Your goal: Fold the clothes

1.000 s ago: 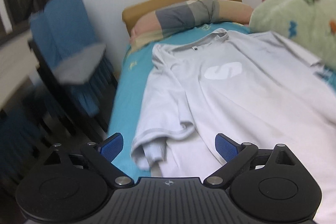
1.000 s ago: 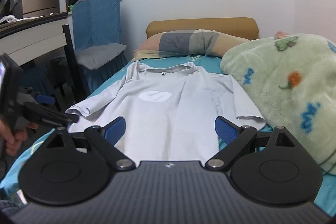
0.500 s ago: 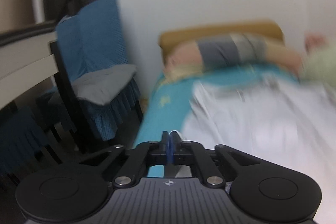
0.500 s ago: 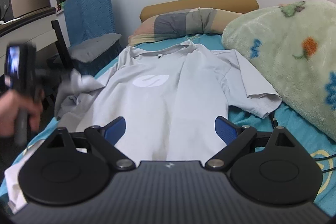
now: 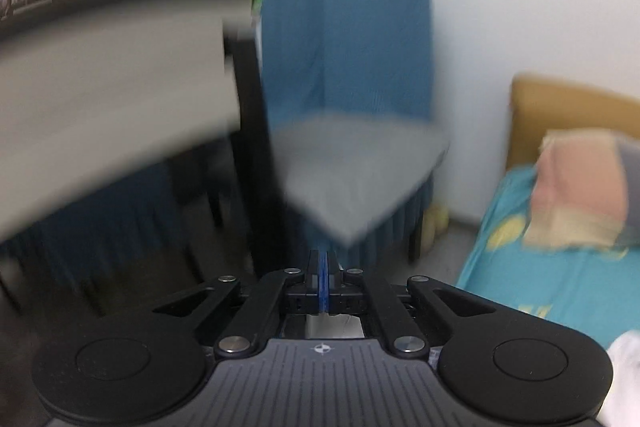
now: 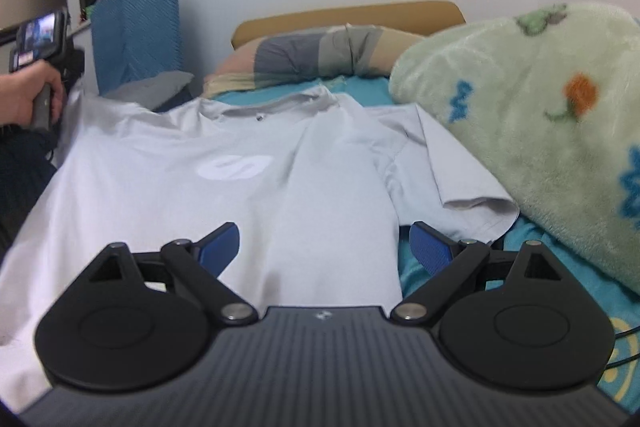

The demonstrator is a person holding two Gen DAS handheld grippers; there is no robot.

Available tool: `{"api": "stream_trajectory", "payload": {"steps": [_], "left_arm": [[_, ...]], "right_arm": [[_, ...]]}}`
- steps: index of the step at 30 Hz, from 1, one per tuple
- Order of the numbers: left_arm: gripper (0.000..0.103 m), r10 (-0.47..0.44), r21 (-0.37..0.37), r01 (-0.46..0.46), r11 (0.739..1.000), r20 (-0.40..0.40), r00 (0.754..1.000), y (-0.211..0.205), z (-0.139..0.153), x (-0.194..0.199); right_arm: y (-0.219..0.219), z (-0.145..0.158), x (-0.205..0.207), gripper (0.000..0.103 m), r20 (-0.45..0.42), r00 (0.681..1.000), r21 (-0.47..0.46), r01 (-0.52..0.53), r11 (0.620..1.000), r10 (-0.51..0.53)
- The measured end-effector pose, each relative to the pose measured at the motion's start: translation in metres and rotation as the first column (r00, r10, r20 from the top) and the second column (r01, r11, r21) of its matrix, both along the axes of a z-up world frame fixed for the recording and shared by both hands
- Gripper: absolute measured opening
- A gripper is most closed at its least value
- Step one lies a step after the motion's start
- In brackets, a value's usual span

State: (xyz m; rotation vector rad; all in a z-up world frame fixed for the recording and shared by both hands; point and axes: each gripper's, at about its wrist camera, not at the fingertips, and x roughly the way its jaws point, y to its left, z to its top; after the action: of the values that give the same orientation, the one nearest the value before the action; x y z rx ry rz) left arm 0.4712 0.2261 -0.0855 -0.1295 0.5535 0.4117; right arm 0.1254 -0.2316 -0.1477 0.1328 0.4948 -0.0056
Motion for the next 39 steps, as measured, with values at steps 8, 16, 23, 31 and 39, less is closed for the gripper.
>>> {"api": "stream_trajectory", "payload": {"steps": [8, 16, 23, 31, 39], "left_arm": [[0.051, -0.088, -0.201, 0.056, 0.978, -0.157, 0.984, 0.015, -0.032, -0.069], [0.057, -0.297, -0.370, 0.152, 0.916, -0.375, 0.878, 0.007, -0.015, -0.263], [0.056, -0.493, -0.445, 0.263, 0.856, -0.551, 0.673, -0.015, -0.007, -0.355], [0.066, -0.789, -0.540, 0.575, 0.614, -0.410, 0.457, -0.056, 0.016, -0.404], [0.084, -0.911, -0.612, 0.678, 0.406, -0.220, 0.348, -0.050, 0.027, -0.422]], "right_arm": [[0.003, -0.017, 0.016, 0.094, -0.037, 0.999, 0.026, -0.037, 0.999, 0.038], [-0.004, -0.005, 0.003, 0.094, -0.008, 1.000, 0.072, -0.021, 0.997, 0.021], [-0.005, 0.016, -0.024, 0.094, 0.004, 1.000, 0.028, -0.006, 1.000, 0.006], [-0.027, 0.052, -0.081, 0.094, -0.020, 0.998, 0.134, 0.067, 0.989, -0.065], [-0.048, 0.057, -0.097, 0.093, -0.068, 0.988, 0.238, 0.148, 0.960, -0.136]]}}
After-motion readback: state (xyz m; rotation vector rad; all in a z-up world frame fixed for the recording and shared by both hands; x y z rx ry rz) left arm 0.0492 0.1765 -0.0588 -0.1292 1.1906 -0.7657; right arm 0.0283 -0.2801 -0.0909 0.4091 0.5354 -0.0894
